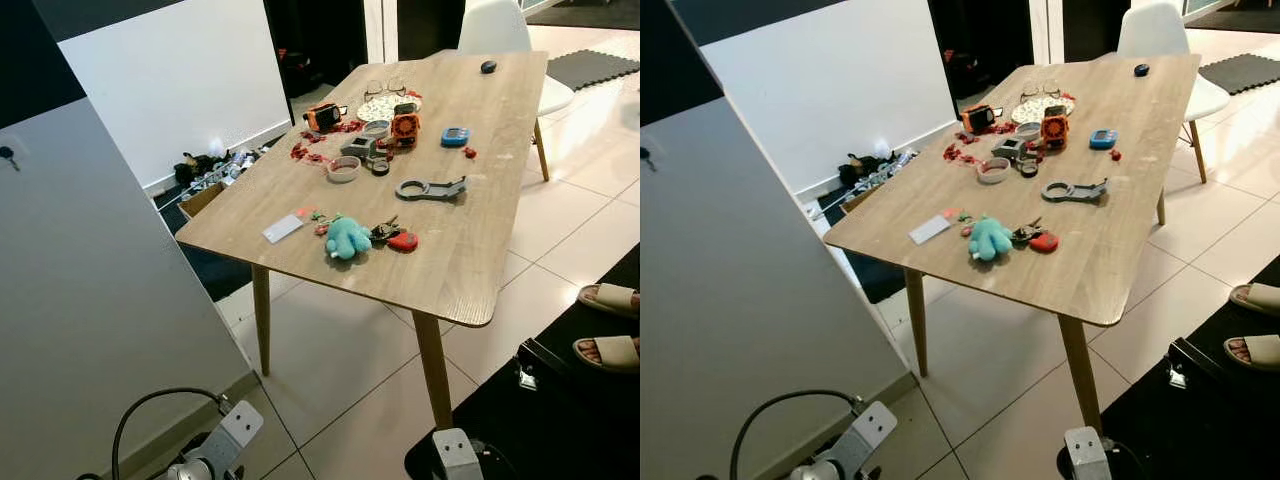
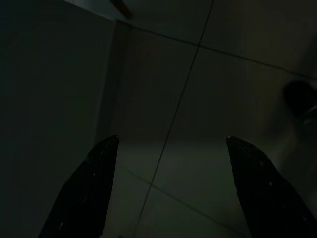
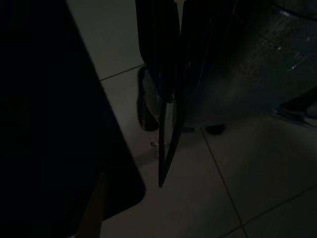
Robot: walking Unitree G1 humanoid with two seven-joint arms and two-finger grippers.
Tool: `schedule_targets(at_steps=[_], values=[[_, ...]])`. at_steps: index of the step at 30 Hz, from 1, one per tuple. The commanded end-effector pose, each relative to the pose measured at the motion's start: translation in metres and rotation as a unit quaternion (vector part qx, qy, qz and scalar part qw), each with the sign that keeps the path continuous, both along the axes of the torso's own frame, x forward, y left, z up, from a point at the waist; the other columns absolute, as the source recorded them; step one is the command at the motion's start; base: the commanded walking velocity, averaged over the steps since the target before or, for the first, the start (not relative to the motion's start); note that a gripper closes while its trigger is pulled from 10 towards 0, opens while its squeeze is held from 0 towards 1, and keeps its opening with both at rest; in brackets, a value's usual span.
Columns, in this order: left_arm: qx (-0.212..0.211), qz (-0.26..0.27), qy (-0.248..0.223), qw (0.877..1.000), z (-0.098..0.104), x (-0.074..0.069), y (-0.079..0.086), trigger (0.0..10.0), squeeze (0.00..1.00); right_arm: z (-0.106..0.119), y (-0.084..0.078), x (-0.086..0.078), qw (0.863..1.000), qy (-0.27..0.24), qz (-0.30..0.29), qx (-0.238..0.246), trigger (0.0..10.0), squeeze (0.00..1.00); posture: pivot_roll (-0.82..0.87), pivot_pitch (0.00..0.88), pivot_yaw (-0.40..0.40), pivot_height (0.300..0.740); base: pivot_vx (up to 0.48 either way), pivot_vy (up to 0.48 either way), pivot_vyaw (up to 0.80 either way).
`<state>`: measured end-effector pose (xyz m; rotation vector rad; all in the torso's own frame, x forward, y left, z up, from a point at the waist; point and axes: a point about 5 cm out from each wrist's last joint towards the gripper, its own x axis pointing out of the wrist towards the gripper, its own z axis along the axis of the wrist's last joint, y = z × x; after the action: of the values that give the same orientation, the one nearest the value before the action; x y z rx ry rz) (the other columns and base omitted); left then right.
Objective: Hang keys on a hook
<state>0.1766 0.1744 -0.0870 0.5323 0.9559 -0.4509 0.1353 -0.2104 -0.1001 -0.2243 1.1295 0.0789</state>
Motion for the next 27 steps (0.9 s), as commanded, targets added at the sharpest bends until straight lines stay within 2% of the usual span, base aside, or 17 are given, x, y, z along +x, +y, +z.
schedule_targets(at_steps=[1, 3, 4, 6, 8, 9, 11, 12, 13, 20, 27], values=[[0.011, 0.022, 0.012, 1.0, -0.004, -0.011, 0.012, 10.0, 0.0, -0.006, 0.003, -0.014, 0.999, 0.036, 0.021, -0.002, 10.0, 0.0, -0.17, 0.0, 0.134, 0.74, 0.0, 0.0, 0.0], [0.011, 0.031, 0.016, 0.999, -0.005, -0.015, 0.014, 10.0, 0.0, -0.005, 0.004, -0.013, 0.999, 0.035, 0.029, -0.002, 10.0, 0.0, -0.15, 0.0, 0.123, 0.74, 0.0, 0.0, 0.0], [0.015, 0.05, 0.028, 0.998, -0.01, -0.03, 0.021, 10.0, 0.0, -0.003, 0.01, -0.004, 0.998, 0.033, 0.062, -0.003, 10.0, 0.0, -0.09, 0.0, 0.09, 0.74, 0.0, 0.0, 0.0], [0.015, 0.05, 0.028, 0.998, -0.01, -0.03, 0.021, 10.0, 0.0, -0.003, 0.01, -0.004, 0.998, 0.033, 0.062, -0.003, 10.0, 0.0, -0.09, 0.0, 0.09, 0.74, 0.0, 0.0, 0.0], [0.02, 0.073, 0.039, 0.996, -0.014, -0.046, 0.029, 10.0, 0.0, -0.001, 0.018, 0.008, 0.994, 0.027, 0.104, -0.004, 10.0, 0.0, -0.01, 0.0, 0.052, 0.74, 0.0, 0.0, 0.0], [0.02, 0.073, 0.039, 0.996, -0.014, -0.046, 0.029, 10.0, 0.0, -0.001, 0.018, 0.008, 0.994, 0.027, 0.104, -0.004, 10.0, 0.0, -0.01, 0.0, 0.052, 0.74, 0.0, 0.0, 0.0], [0.022, 0.098, 0.046, 0.994, -0.017, -0.059, 0.035, 10.0, 0.0, 0.002, 0.028, 0.018, 0.99, 0.02, 0.141, -0.004, 10.0, 0.0, 0.04, 0.0, 0.029, 0.74, 0.0, 0.0, 0.0], [0.022, 0.098, 0.046, 0.994, -0.017, -0.059, 0.035, 10.0, 0.0, 0.002, 0.028, 0.018, 0.99, 0.02, 0.141, -0.004, 10.0, 0.0, 0.04, 0.0, 0.029, 0.74, 0.0, 0.0, 0.0], [0.022, 0.115, 0.05, 0.992, -0.019, -0.067, 0.038, 10.0, 0.0, 0.005, 0.033, 0.026, 0.986, 0.016, 0.167, -0.005, 10.0, 0.0, 0.07, 0.0, 0.013, 0.74, 0.0, 0.0, 0.0], [0.018, 0.145, 0.05, 0.988, -0.02, -0.075, 0.039, 10.0, 0.0, 0.007, 0.041, 0.033, 0.98, 0.013, 0.2, -0.007, 10.0, 0.0, 0.14, 0.0, -0.018, 0.74, 0.0, 0.0, 0.0], [0.008, 0.175, 0.042, 0.984, -0.02, -0.076, 0.04, 10.0, 0.0, 0.006, 0.044, 0.032, 0.974, 0.021, 0.225, -0.012, 10.0, 0.0, 0.17, 0.0, -0.048, 0.74, 0.0, 0.0, 0.0]])
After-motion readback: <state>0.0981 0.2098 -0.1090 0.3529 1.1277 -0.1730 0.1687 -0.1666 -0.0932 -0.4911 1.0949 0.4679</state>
